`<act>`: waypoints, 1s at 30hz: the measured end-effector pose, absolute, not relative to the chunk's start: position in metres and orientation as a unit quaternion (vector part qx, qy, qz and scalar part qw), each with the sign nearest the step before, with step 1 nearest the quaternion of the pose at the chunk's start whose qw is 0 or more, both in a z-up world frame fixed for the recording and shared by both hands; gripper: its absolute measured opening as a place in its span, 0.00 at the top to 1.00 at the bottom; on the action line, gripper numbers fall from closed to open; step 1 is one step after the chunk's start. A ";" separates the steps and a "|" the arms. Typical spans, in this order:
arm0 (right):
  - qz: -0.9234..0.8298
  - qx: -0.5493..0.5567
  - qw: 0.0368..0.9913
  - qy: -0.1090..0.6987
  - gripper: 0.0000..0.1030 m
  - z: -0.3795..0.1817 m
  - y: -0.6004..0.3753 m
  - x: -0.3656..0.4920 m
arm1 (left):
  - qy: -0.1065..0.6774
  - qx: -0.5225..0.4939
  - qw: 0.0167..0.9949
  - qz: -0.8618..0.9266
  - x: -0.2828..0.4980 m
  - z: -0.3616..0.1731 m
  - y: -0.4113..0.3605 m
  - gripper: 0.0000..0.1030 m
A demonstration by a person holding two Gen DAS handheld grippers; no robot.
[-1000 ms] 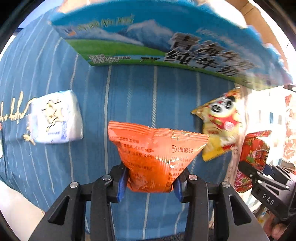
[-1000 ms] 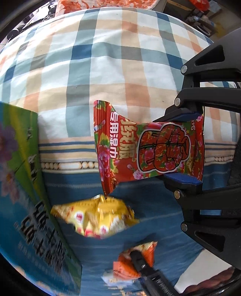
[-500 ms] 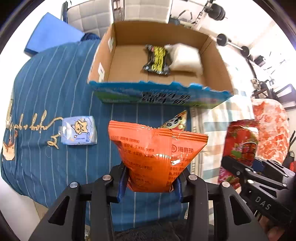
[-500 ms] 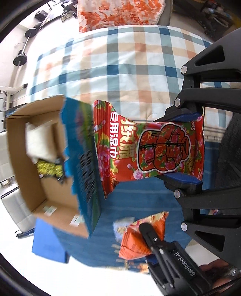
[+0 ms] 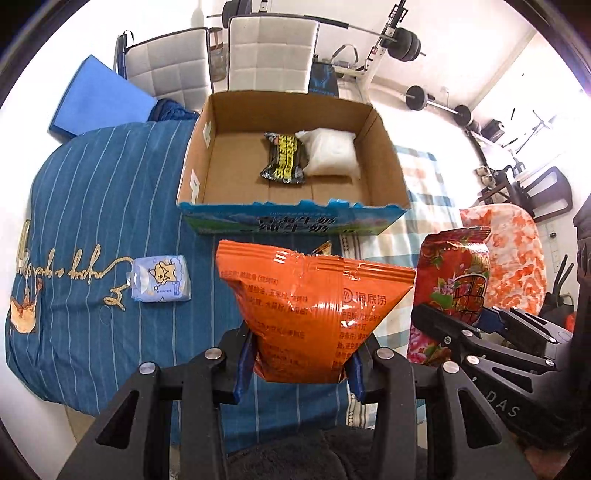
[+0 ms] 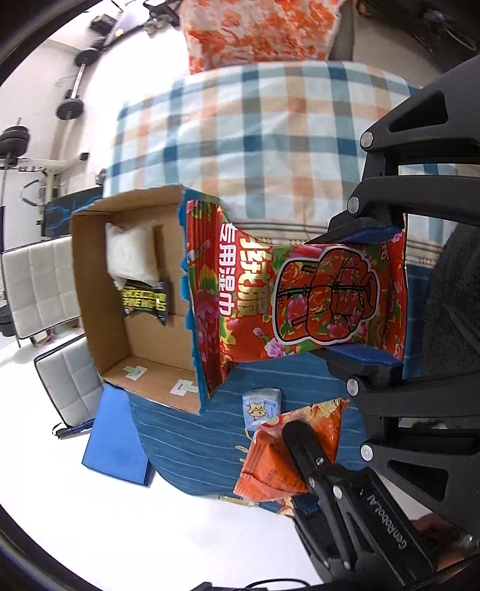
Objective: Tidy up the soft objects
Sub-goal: 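Carry both bags over the box and release them inside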
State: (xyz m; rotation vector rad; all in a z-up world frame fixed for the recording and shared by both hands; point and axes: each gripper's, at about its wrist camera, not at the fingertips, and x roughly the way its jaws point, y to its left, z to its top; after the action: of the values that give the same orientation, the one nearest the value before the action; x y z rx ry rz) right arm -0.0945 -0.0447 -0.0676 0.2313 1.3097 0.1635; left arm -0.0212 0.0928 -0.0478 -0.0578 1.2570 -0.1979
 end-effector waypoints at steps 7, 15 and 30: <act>0.084 0.111 0.797 0.588 0.54 -0.046 -0.047 -0.083 | 0.571 -0.040 0.814 -0.101 -0.013 -0.034 0.092 0.64; 0.077 0.101 0.820 0.558 0.54 -0.033 -0.056 -0.021 | 0.562 -0.047 0.821 -0.084 0.038 -0.023 0.104 0.64; 0.039 0.088 0.733 0.674 0.55 -0.186 -0.057 0.133 | 0.638 -0.008 0.769 -0.043 0.183 -0.108 0.109 0.63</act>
State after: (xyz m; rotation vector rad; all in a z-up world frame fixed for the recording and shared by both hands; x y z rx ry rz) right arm 0.1330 -0.0573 -0.1859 0.1931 1.4823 0.0867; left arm 0.1834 0.1093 -0.1078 -0.0164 1.3852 -0.0930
